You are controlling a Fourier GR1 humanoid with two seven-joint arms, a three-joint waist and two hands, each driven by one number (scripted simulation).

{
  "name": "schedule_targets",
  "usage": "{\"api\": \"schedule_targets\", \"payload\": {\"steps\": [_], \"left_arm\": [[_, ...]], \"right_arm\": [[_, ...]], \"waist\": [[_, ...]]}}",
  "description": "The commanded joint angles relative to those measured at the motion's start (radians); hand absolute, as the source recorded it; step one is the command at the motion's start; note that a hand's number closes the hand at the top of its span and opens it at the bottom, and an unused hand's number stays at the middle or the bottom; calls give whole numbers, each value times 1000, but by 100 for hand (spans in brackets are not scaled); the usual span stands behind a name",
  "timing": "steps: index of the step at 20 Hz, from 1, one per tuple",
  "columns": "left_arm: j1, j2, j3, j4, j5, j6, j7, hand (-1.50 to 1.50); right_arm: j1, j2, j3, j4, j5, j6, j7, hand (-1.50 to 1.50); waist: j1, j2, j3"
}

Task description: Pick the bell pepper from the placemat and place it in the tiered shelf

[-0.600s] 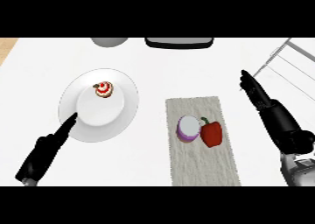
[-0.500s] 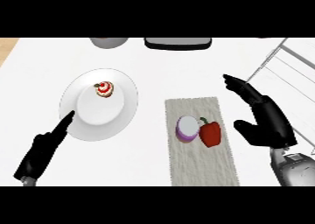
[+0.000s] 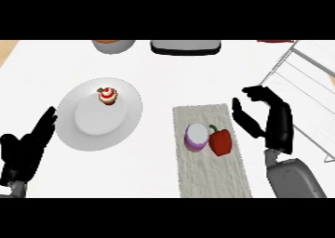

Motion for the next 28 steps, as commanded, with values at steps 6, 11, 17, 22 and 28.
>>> {"api": "schedule_targets", "payload": {"steps": [6,11,17,22,28], "left_arm": [[-31,-10,60,39,45,-23,-11,0],[12,10,80,27,63,-37,-8,0],[9,1,78,36,50,-35,-30,0],[17,8,75,30,52,-52,-22,0],[12,1,87,41,47,-53,-36,0]], "right_arm": [[17,230,258,174,543,-340,394,-150],[-28,232,159,182,805,-40,636,-150],[-92,233,269,136,835,367,932,-150],[-127,233,329,125,749,691,1060,-150],[-174,233,316,69,705,932,1157,-150]], "waist": [[-10,-2,3],[-34,-14,-2],[-15,-9,0],[3,-6,3],[-9,-5,5]]}}
